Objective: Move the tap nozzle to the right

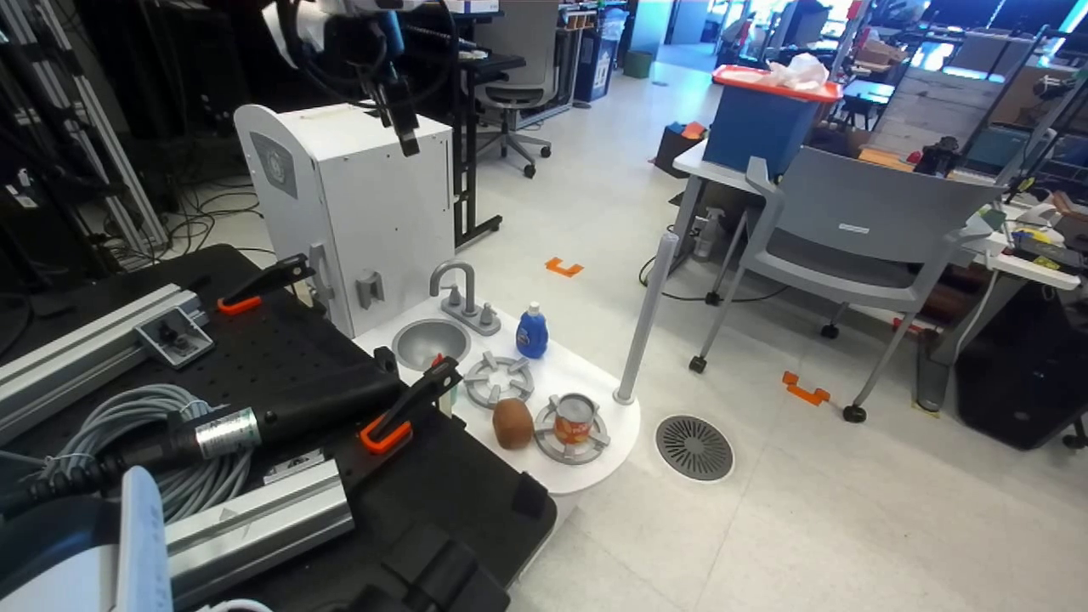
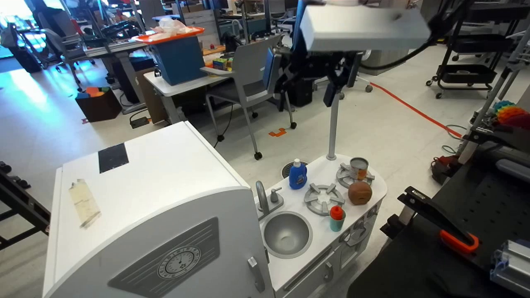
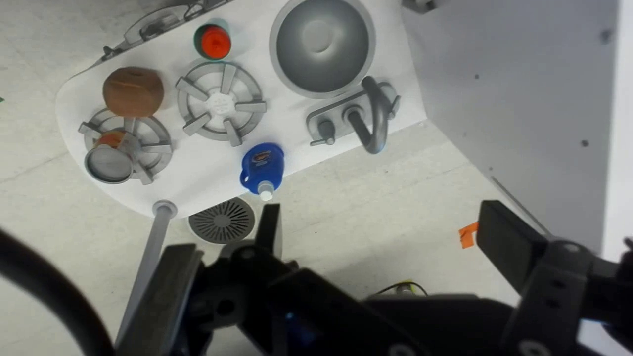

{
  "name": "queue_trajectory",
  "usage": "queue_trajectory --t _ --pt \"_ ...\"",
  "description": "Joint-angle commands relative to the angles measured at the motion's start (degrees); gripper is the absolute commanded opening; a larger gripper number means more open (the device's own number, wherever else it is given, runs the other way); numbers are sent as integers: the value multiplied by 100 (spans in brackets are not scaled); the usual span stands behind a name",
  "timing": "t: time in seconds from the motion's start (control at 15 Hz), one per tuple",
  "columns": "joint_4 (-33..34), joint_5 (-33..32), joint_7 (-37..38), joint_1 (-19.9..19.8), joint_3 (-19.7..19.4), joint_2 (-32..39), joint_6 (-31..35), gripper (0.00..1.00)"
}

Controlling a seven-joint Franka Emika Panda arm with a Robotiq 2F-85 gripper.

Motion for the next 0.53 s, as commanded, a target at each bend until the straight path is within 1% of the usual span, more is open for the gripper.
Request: queue_trajectory --t 0.0,0.07,0.13,0.2,0.27,0.33,0.47 --pt "1234 -900 1238 806 -858 1345 -184 100" --pt "1530 -969 1444 1002 -1030 1704 -282 100" --pt "1771 -788 1350 968 -931 2094 -152 100" --pt "2061 -804 1490 1150 -1052 2444 -152 100" --pt "2329 -249 1192 1626 -1426 2776 -68 100" --pt "2659 -43 1162 1763 -1482 3151 -119 100" --pt "3322 352 1152 2169 -1789 3868 -131 100"
